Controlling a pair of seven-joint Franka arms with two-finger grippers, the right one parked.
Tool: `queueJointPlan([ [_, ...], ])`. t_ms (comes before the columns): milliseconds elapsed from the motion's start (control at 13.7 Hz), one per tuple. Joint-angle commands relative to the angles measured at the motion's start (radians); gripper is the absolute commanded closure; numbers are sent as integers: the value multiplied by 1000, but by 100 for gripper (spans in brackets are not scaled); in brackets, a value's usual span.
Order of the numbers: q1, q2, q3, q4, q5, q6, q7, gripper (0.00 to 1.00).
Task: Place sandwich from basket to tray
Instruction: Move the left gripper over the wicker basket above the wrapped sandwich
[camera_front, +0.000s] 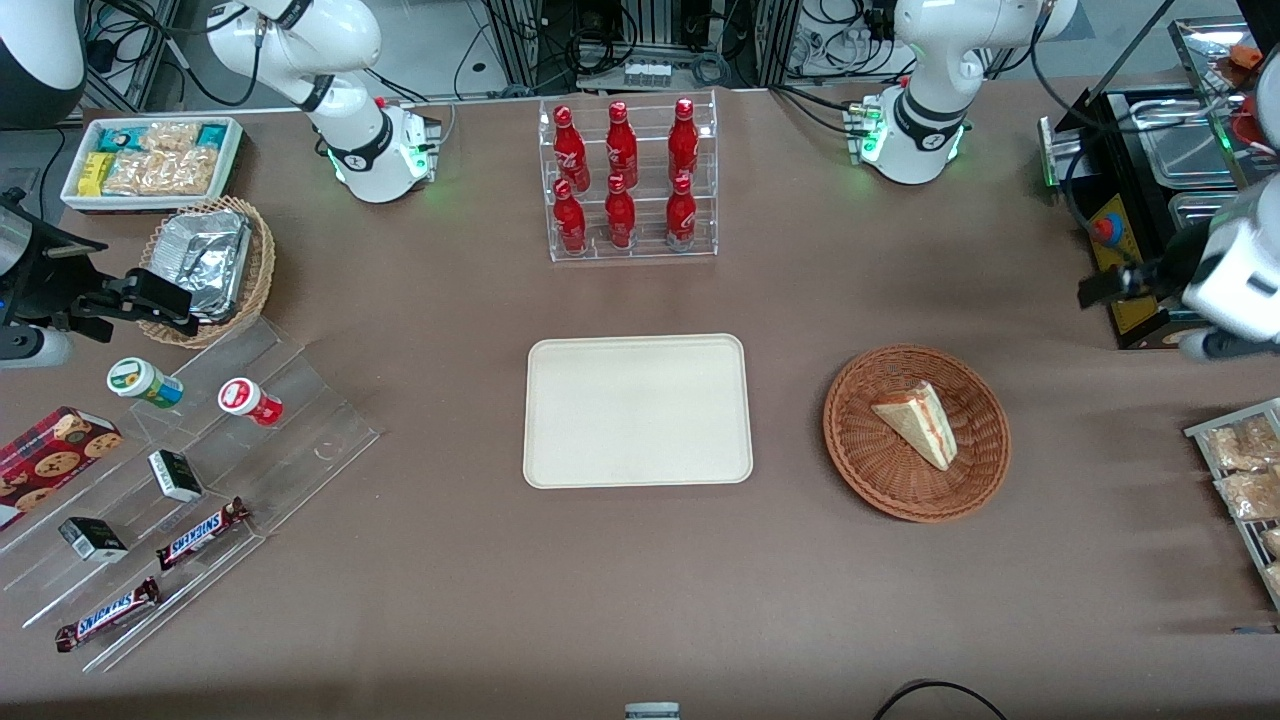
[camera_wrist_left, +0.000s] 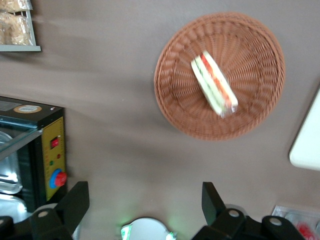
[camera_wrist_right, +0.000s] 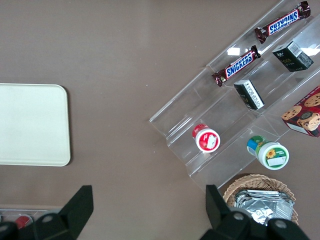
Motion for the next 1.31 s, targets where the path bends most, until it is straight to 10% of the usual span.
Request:
queueJointPlan([
  [0,-18,49,1,-15,1,70,-97,1],
  [438,-94,126,1,-137,-22,316,-514,0],
  [1241,-163,182,1,-421,-8,742,-662,1],
])
